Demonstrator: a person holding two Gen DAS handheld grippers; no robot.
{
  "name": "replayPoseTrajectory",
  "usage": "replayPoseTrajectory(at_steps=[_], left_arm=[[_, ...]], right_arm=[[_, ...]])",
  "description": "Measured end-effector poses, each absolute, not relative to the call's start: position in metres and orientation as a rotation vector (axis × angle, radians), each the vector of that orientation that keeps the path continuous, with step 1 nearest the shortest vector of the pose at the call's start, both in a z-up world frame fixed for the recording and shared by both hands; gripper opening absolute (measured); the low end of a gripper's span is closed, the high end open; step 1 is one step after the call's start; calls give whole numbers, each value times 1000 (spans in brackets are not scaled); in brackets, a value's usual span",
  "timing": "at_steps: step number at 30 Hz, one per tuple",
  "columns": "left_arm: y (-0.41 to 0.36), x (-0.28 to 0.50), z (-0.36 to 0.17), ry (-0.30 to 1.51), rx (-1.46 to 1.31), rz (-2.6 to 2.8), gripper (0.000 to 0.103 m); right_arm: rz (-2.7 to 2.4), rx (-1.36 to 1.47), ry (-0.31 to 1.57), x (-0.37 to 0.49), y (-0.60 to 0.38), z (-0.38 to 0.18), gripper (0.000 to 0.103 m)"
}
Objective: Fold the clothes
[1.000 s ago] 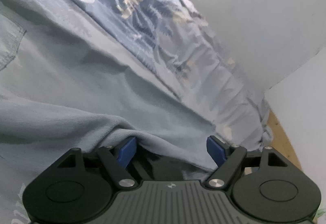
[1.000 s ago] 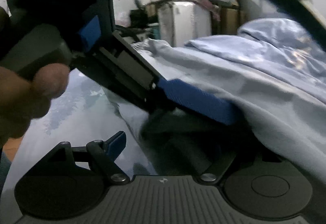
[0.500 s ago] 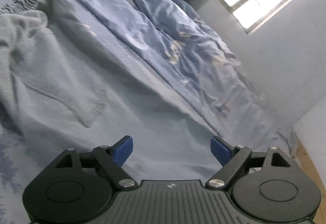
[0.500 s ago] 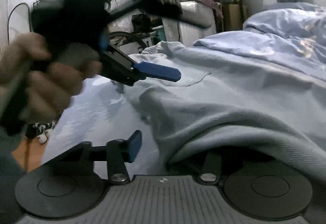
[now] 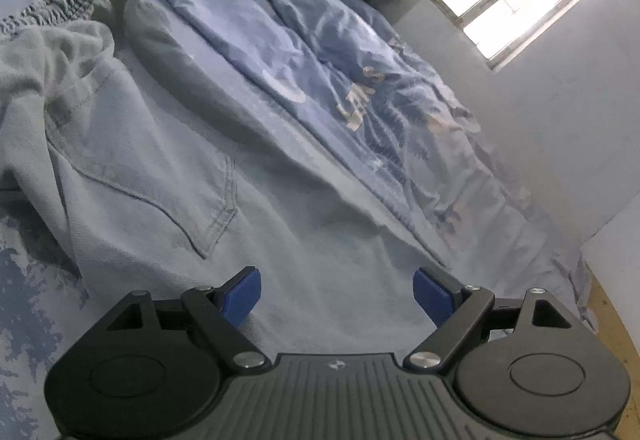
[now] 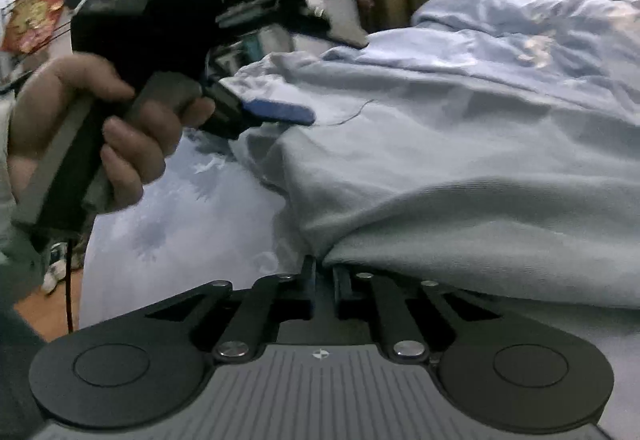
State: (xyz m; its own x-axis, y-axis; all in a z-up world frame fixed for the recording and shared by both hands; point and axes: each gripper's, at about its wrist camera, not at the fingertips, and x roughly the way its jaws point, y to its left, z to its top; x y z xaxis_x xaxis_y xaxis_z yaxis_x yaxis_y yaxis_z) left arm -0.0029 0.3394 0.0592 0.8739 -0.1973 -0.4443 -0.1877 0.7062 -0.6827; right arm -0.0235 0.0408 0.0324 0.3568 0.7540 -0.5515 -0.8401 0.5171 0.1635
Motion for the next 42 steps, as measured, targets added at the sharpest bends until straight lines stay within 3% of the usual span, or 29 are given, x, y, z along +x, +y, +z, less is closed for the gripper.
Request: replayPoseTrajectory(at_steps=[11, 15, 20, 23, 26, 29, 33, 39, 42], left_arm=[[362, -35, 75, 403, -779, 94, 85], [383, -62, 83, 316, -774, 175, 85], [436, -104, 85, 215, -775, 275, 85], [466, -130, 89, 175, -697, 348, 85], [491, -150, 89, 159, -664, 381, 85], [518, -155, 83, 164, -716, 366, 85], [540, -136, 77, 214, -688, 300, 85], [547, -93, 56, 373, -641, 213, 83], [548, -76, 45, 454, -624, 196, 77]], right_arm=[[849, 160, 700, -61, -10, 42, 8], [797, 116, 684, -73, 1, 35, 18], [793, 76, 694, -85, 17, 18, 22], [789, 81, 684, -92, 22, 13, 35], [788, 89, 689, -98, 29, 16, 37], [820, 96, 674, -106, 36, 30, 37], [875, 114, 633, -120, 40, 52, 46], [910, 74, 593, -134, 45, 70, 46], [897, 73, 592, -134, 44, 71, 46]])
